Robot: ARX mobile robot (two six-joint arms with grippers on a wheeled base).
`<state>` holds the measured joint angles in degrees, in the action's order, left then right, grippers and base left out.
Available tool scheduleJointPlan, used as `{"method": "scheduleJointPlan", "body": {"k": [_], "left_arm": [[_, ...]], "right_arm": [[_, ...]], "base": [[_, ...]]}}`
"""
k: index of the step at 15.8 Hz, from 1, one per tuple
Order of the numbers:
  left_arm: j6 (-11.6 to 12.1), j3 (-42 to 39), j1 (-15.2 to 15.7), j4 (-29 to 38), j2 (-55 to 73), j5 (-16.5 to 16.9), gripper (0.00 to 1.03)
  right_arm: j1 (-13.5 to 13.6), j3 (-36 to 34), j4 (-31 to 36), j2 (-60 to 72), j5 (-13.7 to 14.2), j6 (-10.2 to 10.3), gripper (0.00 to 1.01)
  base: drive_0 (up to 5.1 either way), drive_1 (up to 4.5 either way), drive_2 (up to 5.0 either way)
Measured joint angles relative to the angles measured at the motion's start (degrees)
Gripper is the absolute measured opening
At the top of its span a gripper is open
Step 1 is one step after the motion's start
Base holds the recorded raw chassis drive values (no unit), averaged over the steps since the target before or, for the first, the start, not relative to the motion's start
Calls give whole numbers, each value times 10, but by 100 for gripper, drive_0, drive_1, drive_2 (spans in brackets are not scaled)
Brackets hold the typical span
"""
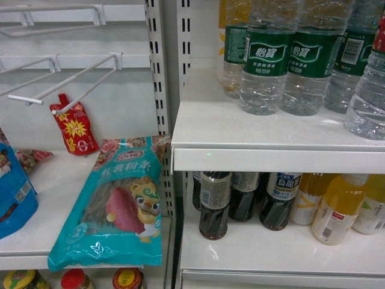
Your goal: Move water from second to third shelf
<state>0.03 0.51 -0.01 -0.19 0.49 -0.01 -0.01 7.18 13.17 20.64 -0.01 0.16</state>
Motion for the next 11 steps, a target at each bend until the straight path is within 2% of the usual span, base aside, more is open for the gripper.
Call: {"method": "scheduleJointPlan", "body": {"k": [8, 9, 10, 11], "left_arm": [[0, 0, 0, 0, 0, 0, 98], [0, 0, 0, 0, 0, 0, 98], [0, 0, 0, 0, 0, 0, 98], [0, 0, 0, 0, 0, 0, 98]], "right_arm": [[0, -49, -44, -96, 0, 0, 2], [0, -63, -33, -108, 0, 0, 2], [0, -64, -132, -177, 0, 0, 2], [0, -64, -123, -203, 0, 0, 2]], "base": [[0, 0, 0], [0, 0, 0], [0, 0, 0], [0, 0, 0]]}}
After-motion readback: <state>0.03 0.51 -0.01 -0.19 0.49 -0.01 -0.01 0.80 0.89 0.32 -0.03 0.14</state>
